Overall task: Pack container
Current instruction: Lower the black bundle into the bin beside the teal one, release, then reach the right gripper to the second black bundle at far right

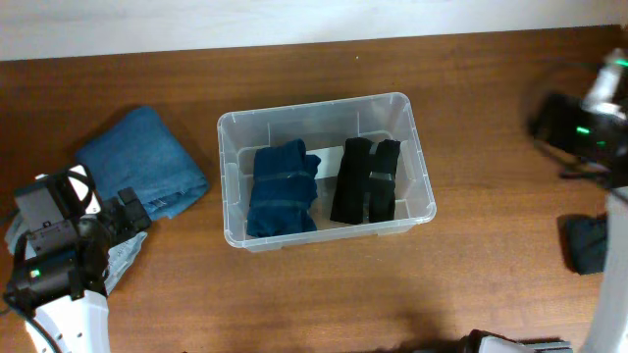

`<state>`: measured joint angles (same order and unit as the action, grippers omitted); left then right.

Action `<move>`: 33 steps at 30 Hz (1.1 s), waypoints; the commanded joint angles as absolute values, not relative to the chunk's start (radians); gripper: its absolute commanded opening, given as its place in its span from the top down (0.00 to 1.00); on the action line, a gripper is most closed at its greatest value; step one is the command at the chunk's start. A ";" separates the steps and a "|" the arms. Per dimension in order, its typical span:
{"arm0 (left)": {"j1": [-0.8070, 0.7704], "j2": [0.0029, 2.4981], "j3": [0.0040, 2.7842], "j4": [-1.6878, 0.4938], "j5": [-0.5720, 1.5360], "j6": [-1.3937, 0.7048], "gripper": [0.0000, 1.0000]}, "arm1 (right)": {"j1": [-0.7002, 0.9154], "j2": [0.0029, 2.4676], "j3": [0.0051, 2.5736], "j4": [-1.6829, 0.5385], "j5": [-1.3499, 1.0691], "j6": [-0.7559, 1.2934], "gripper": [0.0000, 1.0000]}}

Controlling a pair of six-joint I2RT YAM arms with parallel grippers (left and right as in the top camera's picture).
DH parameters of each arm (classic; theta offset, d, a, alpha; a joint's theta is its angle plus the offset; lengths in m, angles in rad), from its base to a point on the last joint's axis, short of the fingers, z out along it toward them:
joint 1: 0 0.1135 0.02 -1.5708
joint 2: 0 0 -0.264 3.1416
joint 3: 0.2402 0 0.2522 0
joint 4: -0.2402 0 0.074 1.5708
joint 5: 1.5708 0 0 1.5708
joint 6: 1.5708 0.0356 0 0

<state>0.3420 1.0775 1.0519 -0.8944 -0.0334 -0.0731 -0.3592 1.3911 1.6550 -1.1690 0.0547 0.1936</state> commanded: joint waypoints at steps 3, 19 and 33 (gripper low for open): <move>0.348 1.079 1.072 -0.891 -0.019 -0.086 0.01 | -0.867 1.419 1.230 -0.960 -0.262 0.290 0.01; 0.348 1.079 1.072 -0.892 -0.019 -0.086 0.01 | -1.081 1.509 0.641 -0.201 -0.407 0.428 0.01; 0.348 1.079 1.072 -0.892 -0.019 -0.086 0.01 | -1.084 1.462 0.679 -0.311 -0.433 0.462 0.01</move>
<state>0.3420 1.0775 1.0523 -0.8936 -0.0303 -0.0727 -1.0794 1.5127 0.6651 -0.2813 -0.4835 0.4389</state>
